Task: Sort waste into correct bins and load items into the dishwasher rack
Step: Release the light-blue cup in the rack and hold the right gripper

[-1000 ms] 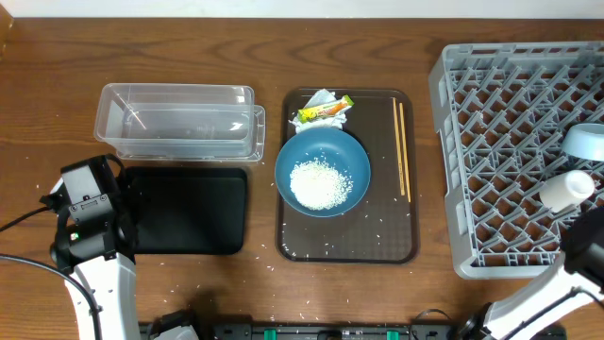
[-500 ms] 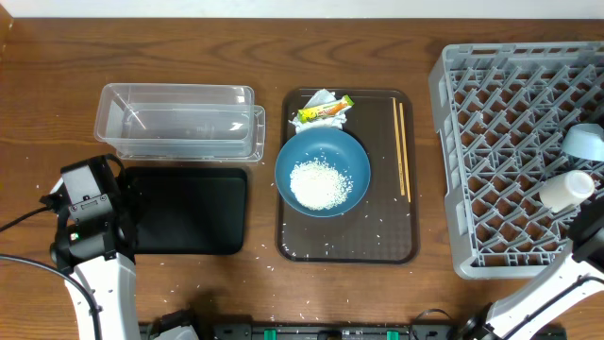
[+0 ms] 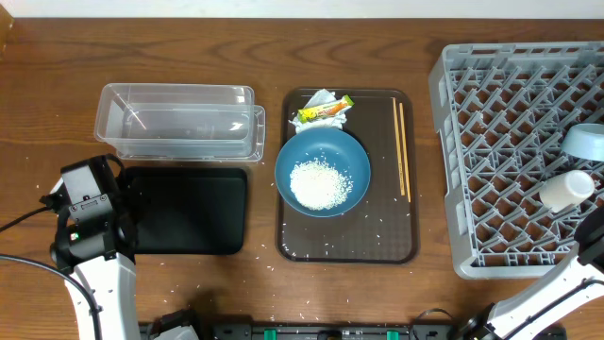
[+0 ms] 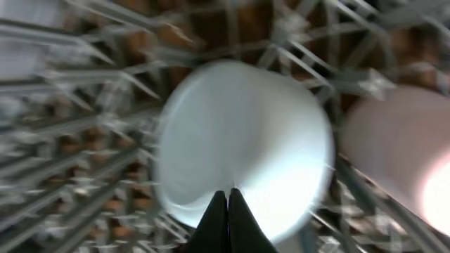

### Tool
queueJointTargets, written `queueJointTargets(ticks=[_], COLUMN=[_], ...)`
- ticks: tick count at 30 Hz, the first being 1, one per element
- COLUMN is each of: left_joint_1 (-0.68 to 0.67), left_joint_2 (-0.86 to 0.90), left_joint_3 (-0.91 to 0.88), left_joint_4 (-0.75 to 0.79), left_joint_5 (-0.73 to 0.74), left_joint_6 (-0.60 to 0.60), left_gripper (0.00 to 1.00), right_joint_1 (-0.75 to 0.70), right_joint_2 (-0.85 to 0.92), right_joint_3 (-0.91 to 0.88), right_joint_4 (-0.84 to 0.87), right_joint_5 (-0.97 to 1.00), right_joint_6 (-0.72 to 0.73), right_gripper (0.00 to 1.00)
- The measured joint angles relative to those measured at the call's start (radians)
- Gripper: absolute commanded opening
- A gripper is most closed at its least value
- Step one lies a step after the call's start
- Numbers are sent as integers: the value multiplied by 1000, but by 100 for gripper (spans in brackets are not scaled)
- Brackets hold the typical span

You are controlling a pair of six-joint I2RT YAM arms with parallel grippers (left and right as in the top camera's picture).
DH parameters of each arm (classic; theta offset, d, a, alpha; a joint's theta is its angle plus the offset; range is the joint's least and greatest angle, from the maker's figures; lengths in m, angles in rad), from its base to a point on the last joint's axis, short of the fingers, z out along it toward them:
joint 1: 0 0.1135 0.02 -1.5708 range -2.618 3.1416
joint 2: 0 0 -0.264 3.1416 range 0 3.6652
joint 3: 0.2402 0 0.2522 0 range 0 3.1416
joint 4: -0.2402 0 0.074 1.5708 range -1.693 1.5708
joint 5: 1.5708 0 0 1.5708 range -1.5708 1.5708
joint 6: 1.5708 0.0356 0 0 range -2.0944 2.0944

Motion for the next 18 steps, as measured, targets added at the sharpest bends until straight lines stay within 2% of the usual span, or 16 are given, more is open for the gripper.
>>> queueJointTargets(ticks=[6,18], left_joint_1=[0,0], left_joint_2=[0,0], left_joint_3=[0,0], left_joint_4=[0,0], left_joint_5=[0,0], left_joint_6=[0,0], left_gripper=[90,89], right_joint_1=[1,13], right_joint_2=[0,8], right_joint_3=[0,0], right_joint_4=[71,-35], right_joint_5=[-76,53], right_joint_6=[5,8], right_gripper=[1,1])
